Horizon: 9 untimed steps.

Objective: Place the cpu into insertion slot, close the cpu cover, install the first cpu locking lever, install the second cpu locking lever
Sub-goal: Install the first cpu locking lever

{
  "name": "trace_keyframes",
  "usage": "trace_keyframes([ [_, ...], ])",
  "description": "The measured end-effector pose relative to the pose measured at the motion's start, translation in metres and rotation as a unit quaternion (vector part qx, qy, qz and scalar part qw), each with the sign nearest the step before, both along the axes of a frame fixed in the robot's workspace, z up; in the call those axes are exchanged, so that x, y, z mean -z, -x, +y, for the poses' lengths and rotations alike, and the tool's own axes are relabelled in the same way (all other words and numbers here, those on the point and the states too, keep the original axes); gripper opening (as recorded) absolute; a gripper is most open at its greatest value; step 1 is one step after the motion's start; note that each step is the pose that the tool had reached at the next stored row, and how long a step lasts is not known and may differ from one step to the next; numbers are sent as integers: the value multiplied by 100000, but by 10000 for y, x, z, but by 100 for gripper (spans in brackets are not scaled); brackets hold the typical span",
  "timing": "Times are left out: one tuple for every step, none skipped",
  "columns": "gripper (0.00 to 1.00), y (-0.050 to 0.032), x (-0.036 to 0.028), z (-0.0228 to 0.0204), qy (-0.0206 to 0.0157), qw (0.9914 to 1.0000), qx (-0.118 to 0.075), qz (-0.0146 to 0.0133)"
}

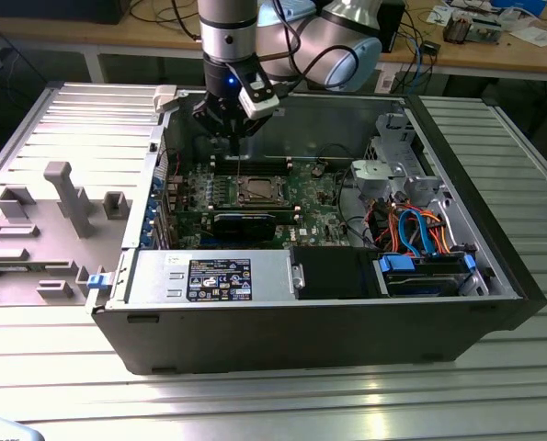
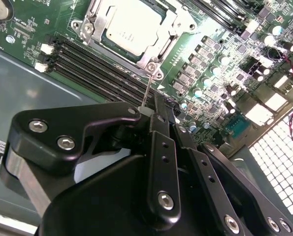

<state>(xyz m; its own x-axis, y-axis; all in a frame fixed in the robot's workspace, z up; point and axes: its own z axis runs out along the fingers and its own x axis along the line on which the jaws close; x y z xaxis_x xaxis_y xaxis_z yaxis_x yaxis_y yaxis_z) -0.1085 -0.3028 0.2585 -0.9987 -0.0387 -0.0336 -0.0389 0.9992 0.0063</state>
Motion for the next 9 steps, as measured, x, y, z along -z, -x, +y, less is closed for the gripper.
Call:
trace_keyframes([
  [11,-3,0,0,0,100000,5,0],
  [11,-8,0,0,1,100000,5,2],
  [11,-12,1,0,-3,100000,3,3],
  [11,-15,1,0,-1,100000,8,3],
  [11,-19,2,0,-2,100000,7,2],
  [11,-21,2,0,0,100000,5,7],
  [11,-22,3,0,-3,100000,3,5],
  [11,-24,4,0,-2,100000,4,4],
  [11,-25,5,0,3,100000,6,6],
])
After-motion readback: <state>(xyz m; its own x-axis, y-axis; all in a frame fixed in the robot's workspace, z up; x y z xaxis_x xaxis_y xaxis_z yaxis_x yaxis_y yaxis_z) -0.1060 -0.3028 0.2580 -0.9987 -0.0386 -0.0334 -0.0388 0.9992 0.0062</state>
